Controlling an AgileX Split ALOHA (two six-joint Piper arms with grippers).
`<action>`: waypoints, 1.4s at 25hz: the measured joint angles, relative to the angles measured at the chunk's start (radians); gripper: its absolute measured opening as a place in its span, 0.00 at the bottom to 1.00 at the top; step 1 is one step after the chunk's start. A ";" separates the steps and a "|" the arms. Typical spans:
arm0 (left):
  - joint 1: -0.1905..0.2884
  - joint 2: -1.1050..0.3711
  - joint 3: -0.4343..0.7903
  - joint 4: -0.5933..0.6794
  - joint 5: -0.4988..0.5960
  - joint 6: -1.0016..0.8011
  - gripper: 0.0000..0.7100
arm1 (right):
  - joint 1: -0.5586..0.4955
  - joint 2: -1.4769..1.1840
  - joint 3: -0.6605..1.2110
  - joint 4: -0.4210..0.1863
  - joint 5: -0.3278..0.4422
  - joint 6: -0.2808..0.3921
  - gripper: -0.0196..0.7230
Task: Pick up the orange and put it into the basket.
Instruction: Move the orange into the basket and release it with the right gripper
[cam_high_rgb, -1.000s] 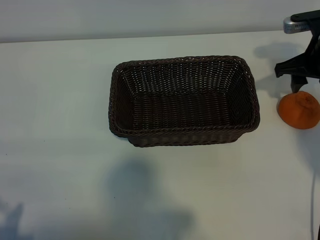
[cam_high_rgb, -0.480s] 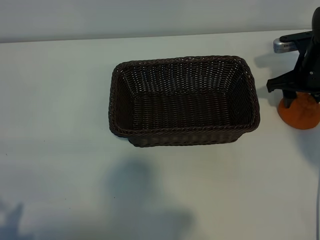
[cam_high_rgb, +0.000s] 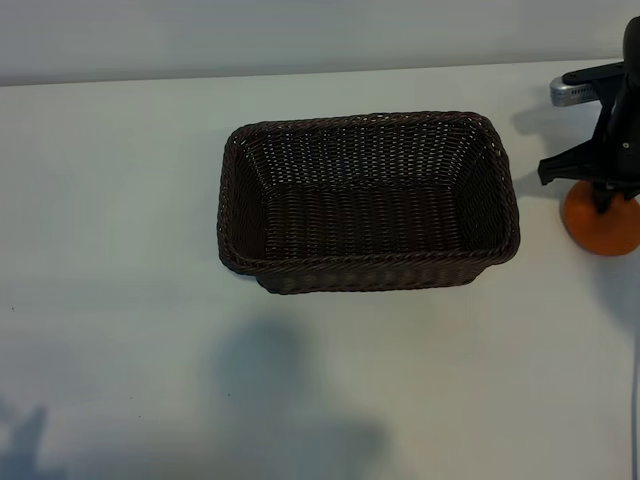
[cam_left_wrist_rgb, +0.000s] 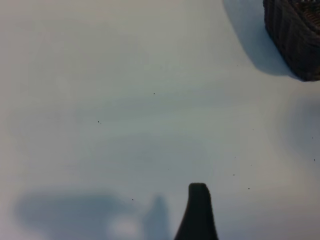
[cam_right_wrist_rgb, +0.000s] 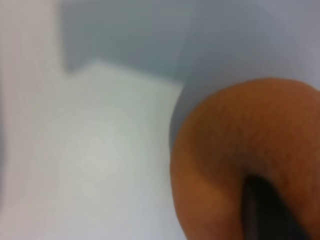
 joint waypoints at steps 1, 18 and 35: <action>0.000 0.000 0.000 0.000 0.000 0.000 0.83 | -0.003 0.000 0.000 -0.004 0.001 0.001 0.13; 0.000 0.000 0.000 0.000 0.000 0.000 0.83 | -0.006 -0.206 -0.002 -0.011 0.097 -0.003 0.12; 0.000 0.000 0.000 0.000 0.000 0.001 0.83 | -0.006 -0.335 -0.107 0.101 0.196 -0.079 0.12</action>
